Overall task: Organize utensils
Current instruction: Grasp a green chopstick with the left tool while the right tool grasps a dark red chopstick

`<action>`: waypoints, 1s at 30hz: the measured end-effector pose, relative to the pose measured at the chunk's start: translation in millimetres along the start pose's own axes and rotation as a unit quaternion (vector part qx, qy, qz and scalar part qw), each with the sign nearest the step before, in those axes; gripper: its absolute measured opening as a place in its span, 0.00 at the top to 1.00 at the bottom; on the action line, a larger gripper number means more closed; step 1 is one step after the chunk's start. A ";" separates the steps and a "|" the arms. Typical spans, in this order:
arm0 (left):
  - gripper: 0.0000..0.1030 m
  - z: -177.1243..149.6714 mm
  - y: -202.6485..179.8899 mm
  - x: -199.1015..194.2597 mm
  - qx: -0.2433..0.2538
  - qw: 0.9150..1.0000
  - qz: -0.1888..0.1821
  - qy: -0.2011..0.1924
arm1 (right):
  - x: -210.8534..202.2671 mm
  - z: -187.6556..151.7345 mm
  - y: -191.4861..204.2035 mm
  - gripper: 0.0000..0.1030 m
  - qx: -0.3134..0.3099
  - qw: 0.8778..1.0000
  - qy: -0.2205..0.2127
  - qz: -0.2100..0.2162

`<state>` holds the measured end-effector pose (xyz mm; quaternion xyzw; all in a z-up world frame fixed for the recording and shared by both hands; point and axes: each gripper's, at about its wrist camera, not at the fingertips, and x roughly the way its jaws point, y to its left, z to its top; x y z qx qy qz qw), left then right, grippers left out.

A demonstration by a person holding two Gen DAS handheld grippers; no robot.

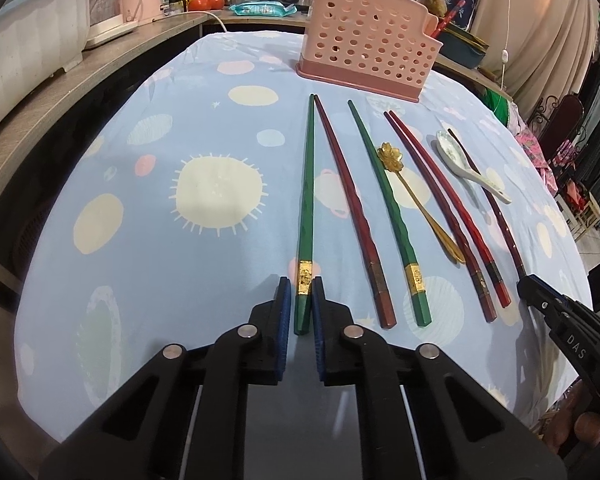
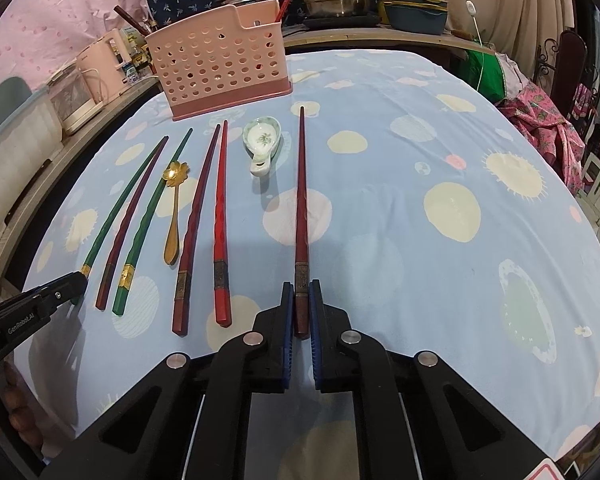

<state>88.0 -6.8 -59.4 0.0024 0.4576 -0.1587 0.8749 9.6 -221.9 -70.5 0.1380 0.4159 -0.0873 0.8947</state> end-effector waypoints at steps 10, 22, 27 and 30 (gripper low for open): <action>0.94 4.3 0.2 -17.2 -0.002 1.000 -0.012 -0.012 | -17.6 3.3 -2.2 0.93 0.001 1.000 -0.018 0.007; 0.63 3.5 -1.6 -1.1 -0.001 1.000 0.001 -0.003 | -17.6 4.2 -3.8 0.93 0.006 1.000 -0.016 0.012; 0.72 3.9 -1.0 3.8 0.006 1.000 0.008 -0.008 | -15.0 3.1 -3.3 0.93 0.007 1.000 -0.012 0.012; 0.87 3.4 0.5 4.4 0.007 1.000 0.008 -0.009 | -13.3 2.4 -3.2 0.93 0.008 1.000 -0.010 0.013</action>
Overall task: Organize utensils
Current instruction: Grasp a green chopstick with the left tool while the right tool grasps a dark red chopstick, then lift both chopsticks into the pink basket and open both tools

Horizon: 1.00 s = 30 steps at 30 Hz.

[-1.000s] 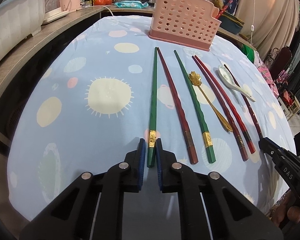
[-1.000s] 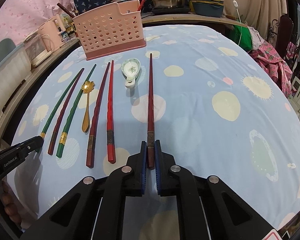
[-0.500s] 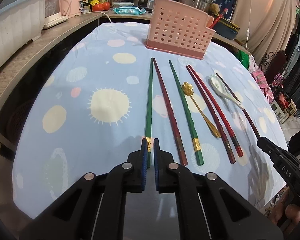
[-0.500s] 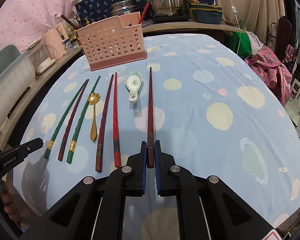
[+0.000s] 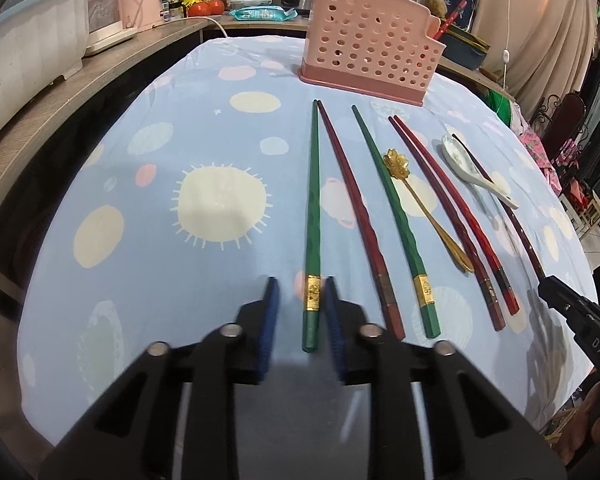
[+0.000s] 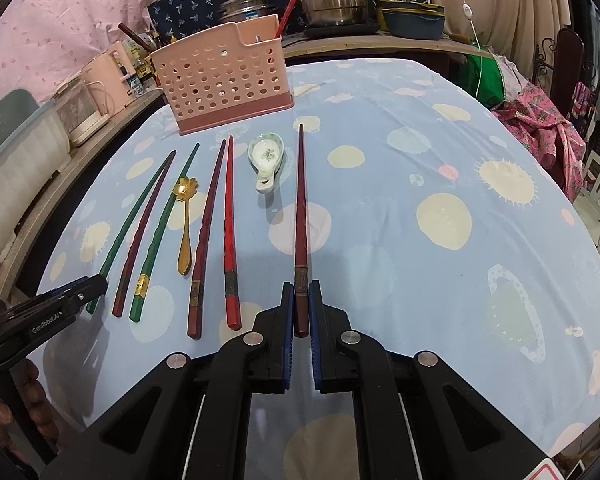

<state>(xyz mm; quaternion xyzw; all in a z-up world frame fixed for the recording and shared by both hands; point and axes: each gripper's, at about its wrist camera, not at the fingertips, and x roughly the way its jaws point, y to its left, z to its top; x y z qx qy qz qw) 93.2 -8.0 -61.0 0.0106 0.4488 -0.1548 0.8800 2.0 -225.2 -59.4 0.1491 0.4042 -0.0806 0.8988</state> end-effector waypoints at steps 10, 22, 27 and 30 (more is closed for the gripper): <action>0.93 1.8 2.0 -25.4 -0.005 1.000 -0.024 -0.013 | -16.3 6.5 -2.2 0.93 0.001 1.000 -0.022 0.002; 0.93 60.0 -2.4 -104.2 -0.006 0.992 -0.043 -0.121 | -77.0 71.8 -7.2 0.93 0.001 0.992 -0.123 0.019; 0.93 95.7 -4.2 -121.3 -0.003 0.985 -0.036 -0.168 | -89.8 103.9 -10.4 0.93 0.003 0.987 -0.155 0.028; 0.93 118.8 -6.7 -127.9 -0.002 0.981 -0.034 -0.190 | -93.9 124.0 -11.0 0.93 0.007 0.985 -0.169 0.038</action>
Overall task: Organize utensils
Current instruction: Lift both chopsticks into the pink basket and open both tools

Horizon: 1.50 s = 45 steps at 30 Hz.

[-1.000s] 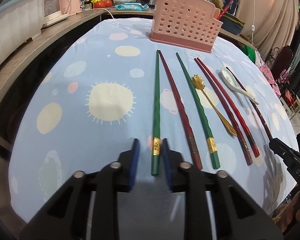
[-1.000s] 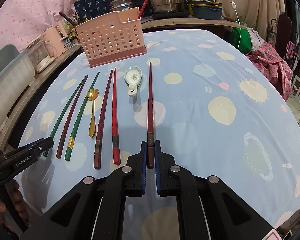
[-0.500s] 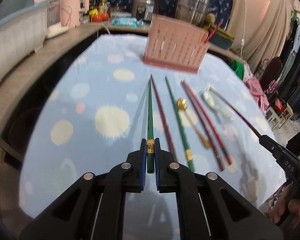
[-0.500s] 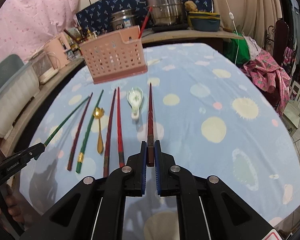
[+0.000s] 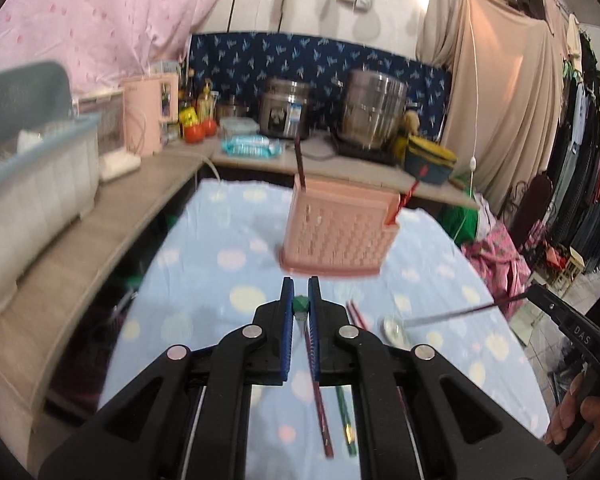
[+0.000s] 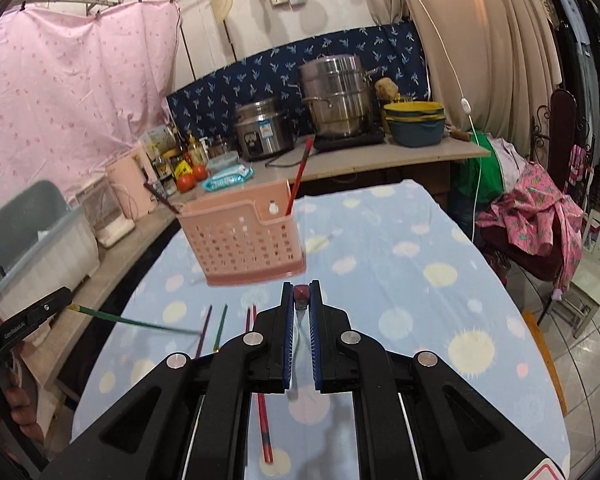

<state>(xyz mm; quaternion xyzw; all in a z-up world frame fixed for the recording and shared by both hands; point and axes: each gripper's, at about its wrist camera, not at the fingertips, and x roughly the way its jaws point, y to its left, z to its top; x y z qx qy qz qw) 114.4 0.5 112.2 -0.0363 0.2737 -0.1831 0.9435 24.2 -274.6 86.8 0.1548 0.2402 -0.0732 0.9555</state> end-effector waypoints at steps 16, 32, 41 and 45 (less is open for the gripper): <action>0.93 123.7 -30.2 15.3 0.018 0.994 -0.018 -0.106 | 25.3 120.6 25.6 0.93 -0.020 0.995 -0.088 0.042; 0.93 202.9 -38.0 84.2 0.019 0.983 0.011 -0.182 | 100.8 214.3 58.5 0.93 0.005 0.985 -0.141 0.101; 0.93 178.9 -18.2 140.4 0.005 0.991 0.018 -0.131 | 164.3 181.4 52.1 0.93 0.006 0.993 -0.072 0.088; 0.93 171.0 -14.7 150.2 0.003 0.993 0.019 -0.116 | 178.1 169.3 49.6 0.92 0.003 0.996 -0.056 0.074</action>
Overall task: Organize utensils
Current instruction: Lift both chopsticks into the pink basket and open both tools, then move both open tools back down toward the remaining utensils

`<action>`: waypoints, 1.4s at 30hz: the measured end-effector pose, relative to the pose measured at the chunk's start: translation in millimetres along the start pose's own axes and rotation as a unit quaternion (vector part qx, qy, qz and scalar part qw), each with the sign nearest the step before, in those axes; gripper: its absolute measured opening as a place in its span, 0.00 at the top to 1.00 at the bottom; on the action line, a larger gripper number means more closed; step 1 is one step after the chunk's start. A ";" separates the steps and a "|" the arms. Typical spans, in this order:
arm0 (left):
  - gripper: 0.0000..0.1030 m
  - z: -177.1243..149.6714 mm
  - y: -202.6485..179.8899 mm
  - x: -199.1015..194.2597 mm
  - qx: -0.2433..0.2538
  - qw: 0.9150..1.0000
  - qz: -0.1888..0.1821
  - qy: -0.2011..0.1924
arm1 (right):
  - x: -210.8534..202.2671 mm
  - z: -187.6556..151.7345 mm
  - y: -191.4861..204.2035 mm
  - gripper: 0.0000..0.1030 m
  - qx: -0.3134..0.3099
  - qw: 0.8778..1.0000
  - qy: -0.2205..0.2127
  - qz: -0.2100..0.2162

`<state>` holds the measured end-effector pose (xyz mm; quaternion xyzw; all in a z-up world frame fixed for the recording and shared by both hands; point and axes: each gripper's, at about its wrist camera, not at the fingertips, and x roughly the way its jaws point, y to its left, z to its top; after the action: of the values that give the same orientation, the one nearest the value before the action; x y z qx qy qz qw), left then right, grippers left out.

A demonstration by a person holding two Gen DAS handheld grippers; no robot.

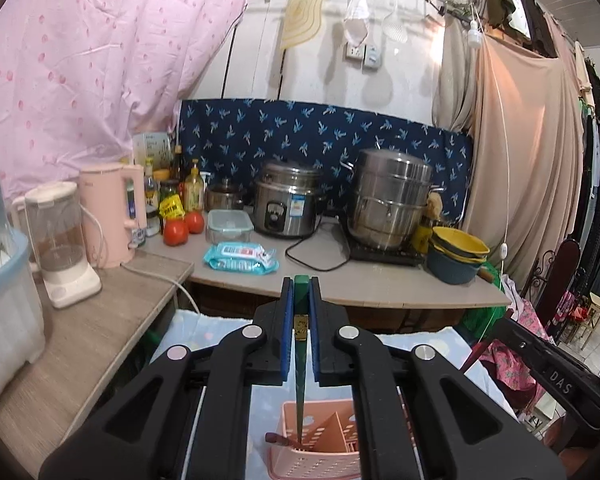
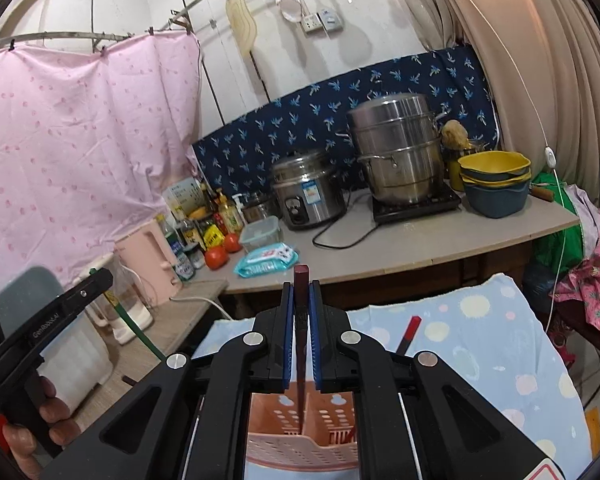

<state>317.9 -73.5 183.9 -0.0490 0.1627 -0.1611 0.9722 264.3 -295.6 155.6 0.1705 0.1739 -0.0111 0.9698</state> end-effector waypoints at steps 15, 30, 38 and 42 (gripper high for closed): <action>0.68 -18.5 14.9 -45.0 -0.021 0.999 0.028 0.009 | -34.3 -16.5 -7.9 0.59 0.007 1.000 -0.011 -0.012; 0.68 -130.2 27.4 -120.5 -0.005 0.993 0.022 0.116 | -121.3 -117.8 -14.9 0.59 -0.005 0.998 0.053 -0.045; 0.68 -217.1 24.1 -138.0 -0.015 0.977 0.012 0.213 | -148.9 -186.5 -20.3 0.60 0.011 0.991 0.113 -0.068; 0.68 -245.3 23.3 -144.0 -0.019 0.969 0.010 0.247 | -158.0 -211.7 -18.9 0.61 0.007 0.988 0.133 -0.076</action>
<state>114.5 -14.6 -7.4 -0.0249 0.4015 -0.1556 0.9022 43.7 -248.5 16.8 0.1637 0.3135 -0.0636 0.9332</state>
